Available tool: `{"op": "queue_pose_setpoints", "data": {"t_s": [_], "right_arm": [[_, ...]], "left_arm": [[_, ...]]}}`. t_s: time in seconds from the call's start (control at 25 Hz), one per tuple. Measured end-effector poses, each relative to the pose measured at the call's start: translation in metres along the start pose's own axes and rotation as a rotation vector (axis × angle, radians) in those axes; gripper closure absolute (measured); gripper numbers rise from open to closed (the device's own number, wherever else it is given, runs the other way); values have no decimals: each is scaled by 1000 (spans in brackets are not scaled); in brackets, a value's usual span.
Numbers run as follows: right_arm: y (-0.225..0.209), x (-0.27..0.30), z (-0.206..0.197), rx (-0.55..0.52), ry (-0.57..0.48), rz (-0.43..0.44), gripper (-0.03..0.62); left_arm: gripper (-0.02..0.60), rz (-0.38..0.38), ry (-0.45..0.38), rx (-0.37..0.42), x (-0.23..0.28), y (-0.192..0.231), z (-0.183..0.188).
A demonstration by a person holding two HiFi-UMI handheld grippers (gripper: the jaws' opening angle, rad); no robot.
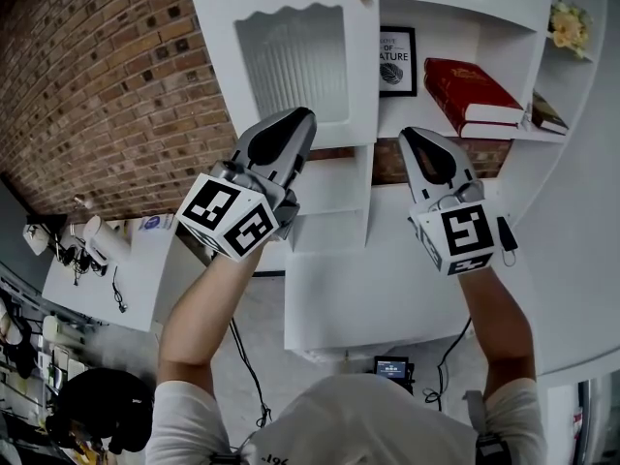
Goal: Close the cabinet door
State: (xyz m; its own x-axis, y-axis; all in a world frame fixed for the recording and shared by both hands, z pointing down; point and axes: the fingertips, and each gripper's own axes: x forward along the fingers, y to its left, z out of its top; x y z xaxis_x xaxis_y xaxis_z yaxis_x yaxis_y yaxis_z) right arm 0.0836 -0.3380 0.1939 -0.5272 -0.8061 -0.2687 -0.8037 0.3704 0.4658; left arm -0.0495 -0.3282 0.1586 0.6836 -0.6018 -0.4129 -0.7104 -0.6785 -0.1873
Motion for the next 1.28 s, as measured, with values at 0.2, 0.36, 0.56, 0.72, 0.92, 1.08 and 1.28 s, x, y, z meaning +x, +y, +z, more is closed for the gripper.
{"op": "queue_pose_setpoints", "data": {"t_s": [0.2, 0.36, 0.56, 0.72, 0.92, 1.08, 1.28], "right_arm": [[6, -6, -8, 11, 12, -3, 563], [8, -8, -15, 27, 20, -6, 563], [9, -10, -21, 37, 34, -8, 563], [13, -13, -25, 46, 39, -4, 563], [20, -19, -31, 60, 45, 4, 563], [28, -22, -39, 72, 57, 10, 563], [32, -27, -49, 103, 74, 11, 563]], "left_arm": [[551, 0, 15, -8, -10, -5, -11], [551, 9, 22, -21, -17, -10, -17], [551, 14, 43, -26, -23, -13, -28], [551, 12, 63, -42, -29, -16, -39], [551, 23, 77, -71, -38, -21, -50], [551, 29, 88, -84, -46, -26, -59], [551, 39, 108, -108, -55, -32, -73]]}}
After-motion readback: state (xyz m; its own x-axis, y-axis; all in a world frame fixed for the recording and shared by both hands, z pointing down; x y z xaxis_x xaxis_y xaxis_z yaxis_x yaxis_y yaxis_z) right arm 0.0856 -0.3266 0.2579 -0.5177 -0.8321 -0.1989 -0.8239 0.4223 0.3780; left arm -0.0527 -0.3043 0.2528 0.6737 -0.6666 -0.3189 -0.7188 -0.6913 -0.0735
